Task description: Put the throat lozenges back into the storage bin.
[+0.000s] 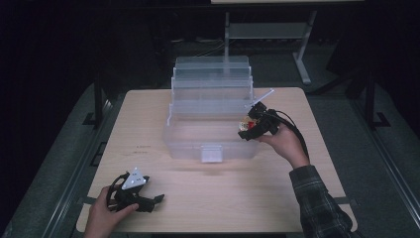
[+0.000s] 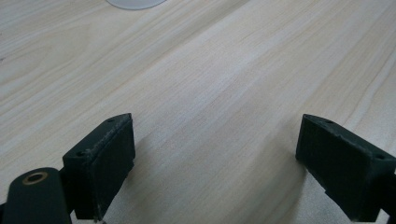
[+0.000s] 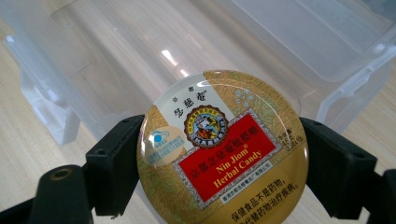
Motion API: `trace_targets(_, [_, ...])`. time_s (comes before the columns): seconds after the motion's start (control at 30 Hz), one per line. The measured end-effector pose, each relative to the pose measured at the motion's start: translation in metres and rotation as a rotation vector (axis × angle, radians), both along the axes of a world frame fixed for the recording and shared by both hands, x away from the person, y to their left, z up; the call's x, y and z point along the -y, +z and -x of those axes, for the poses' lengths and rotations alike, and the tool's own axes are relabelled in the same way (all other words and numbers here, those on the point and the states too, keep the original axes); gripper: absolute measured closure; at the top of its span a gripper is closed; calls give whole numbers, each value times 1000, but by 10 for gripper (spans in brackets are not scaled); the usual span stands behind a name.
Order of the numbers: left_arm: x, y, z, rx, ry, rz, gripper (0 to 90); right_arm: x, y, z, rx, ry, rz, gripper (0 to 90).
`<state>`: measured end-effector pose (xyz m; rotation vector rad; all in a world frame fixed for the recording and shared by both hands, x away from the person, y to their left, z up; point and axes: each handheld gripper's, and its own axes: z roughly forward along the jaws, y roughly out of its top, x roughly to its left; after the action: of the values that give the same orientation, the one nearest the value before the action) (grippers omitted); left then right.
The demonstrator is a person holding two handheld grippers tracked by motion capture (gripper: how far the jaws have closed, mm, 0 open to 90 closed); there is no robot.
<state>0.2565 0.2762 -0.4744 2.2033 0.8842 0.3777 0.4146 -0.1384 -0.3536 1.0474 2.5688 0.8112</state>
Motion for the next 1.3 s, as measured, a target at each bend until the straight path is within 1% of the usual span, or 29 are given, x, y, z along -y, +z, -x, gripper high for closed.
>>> trace_targets(0.4, [0,0,0,0,0,0,109,-6,-7,-6,-20,3,19,195])
trace_targets(0.87, [0,0,0,0,0,-2,109,-5,-13,-10,-50,-3,42,184])
trace_targets(1.13, [0,0,0,0,0,0,109,-2,-9,-9,-37,-10,34,184])
trace_targets(1.3, [0,0,0,0,0,0,109,2,-5,-5,-28,-13,26,184])
